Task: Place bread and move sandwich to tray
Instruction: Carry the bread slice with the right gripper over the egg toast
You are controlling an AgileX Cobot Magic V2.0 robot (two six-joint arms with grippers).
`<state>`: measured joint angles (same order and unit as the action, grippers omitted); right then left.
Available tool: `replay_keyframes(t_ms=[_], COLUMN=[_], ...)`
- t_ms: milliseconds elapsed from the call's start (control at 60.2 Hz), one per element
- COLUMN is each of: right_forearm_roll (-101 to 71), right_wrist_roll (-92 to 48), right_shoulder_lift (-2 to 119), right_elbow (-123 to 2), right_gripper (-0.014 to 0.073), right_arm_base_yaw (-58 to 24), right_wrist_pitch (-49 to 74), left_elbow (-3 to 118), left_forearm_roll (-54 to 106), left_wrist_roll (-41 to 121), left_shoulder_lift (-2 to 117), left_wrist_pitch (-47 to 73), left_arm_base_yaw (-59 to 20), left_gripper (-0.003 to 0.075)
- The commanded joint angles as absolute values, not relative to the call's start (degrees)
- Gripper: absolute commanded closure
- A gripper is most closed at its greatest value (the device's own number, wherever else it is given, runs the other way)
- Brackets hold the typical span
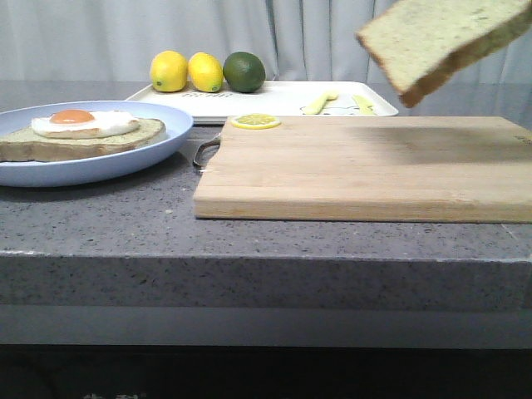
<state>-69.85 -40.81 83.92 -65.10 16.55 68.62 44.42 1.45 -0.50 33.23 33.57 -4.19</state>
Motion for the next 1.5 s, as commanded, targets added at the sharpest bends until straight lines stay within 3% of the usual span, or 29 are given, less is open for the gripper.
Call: replay_keyframes(t_ms=[0,366,598,1014,1330,1479], right_forearm_roll=[-77.78,-102.12,-106.97,-106.97,-106.61,-103.17], right_wrist_roll=[-40.93,-44.43,-47.34,-31.54,-30.44,-30.44], right_shoulder_lift=[82.04,86.11,93.62,107.6,110.61,110.61], right_elbow=[-66.35,-66.66,-71.66,-87.06,-88.27,-88.21], right_gripper=[0.0546,0.0546,0.0546,0.0546,0.0542,0.0433], right_arm_base_yaw=[11.21,-15.9,-25.86,-34.17,-35.51,-35.51], right_wrist_pitch=[68.26,50.62,39.75,24.44,20.26,21.1], left_elbow=[46.37,46.37,46.37,46.37,46.37,46.37], left_forearm_roll=[1.66,1.78,2.0,2.13,2.13,2.13], left_wrist_roll=[-0.87,-0.87,-0.87,-0.87,-0.87,-0.87], left_shoulder_lift=[33.71,33.71,33.71,33.71,33.71,33.71], left_wrist_pitch=[29.01,28.16,27.92,27.92,27.92,27.81], left_arm_base_yaw=[-4.2,-4.2,-4.2,-4.2,-4.2,-4.2], left_gripper=[0.0237,0.0237,0.0237,0.0237,0.0237,0.0237])
